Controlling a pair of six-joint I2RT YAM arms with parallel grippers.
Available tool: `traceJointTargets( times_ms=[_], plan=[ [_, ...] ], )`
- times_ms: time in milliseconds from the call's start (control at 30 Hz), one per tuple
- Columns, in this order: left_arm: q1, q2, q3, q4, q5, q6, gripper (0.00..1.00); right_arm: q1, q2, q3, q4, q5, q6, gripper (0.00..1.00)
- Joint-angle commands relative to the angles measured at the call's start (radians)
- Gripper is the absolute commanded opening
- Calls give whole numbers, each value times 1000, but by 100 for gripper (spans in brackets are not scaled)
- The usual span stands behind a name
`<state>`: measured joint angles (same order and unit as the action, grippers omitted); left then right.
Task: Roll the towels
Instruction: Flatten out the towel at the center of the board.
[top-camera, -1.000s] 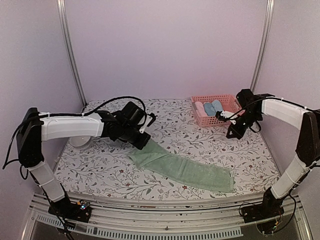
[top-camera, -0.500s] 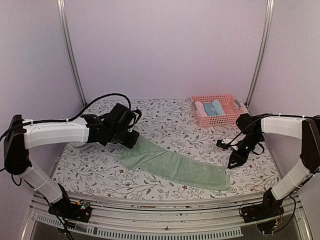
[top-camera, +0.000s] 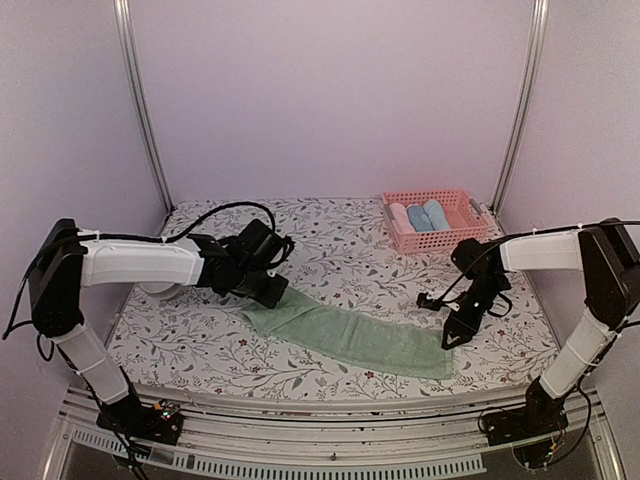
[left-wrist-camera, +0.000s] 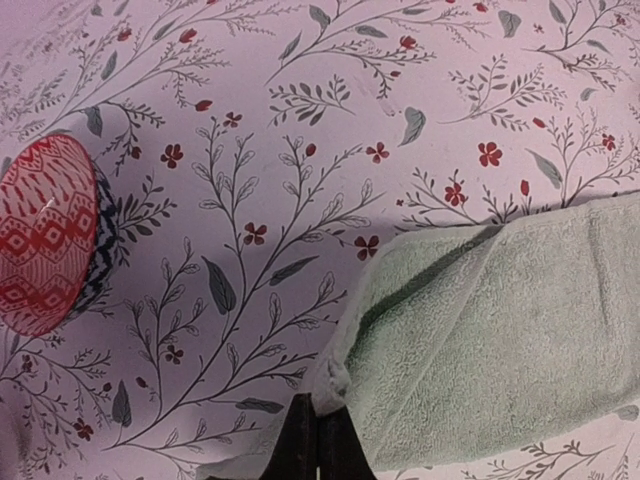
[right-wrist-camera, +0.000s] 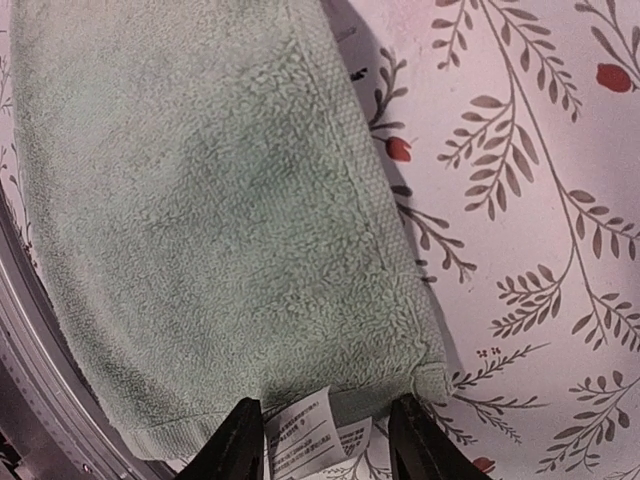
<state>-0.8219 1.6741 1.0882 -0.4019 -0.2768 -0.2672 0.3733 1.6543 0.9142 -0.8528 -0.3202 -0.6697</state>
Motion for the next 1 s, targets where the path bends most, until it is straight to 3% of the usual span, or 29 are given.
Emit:
traceJointTargets(
  times_ms=[0, 200, 400, 667, 733, 833, 900, 967],
  plan=[
    [1, 6, -2, 14, 24, -6, 0, 36, 47, 24, 44, 15, 27, 44],
    [2, 10, -4, 14, 18, -4, 0, 52, 81, 20, 66, 49, 39, 35],
    [3, 12, -1, 30, 17, 4, 0, 50, 68, 78, 71, 91, 44, 13],
    [31, 30, 131, 22, 10, 60, 0, -55, 0, 353, 49, 190, 41, 3],
    [36, 27, 147, 16, 5, 69, 0, -60, -60, 384, 25, 151, 15, 3],
    [42, 10, 131, 19, 8, 69, 0, -58, -212, 352, -34, -58, -88, 3],
    [46, 1, 105, 22, 12, 63, 0, -40, -313, 271, -91, -230, -151, 4],
    [49, -5, 82, 26, 20, 55, 0, 43, -401, 117, -116, -205, -257, 7]
  ],
)
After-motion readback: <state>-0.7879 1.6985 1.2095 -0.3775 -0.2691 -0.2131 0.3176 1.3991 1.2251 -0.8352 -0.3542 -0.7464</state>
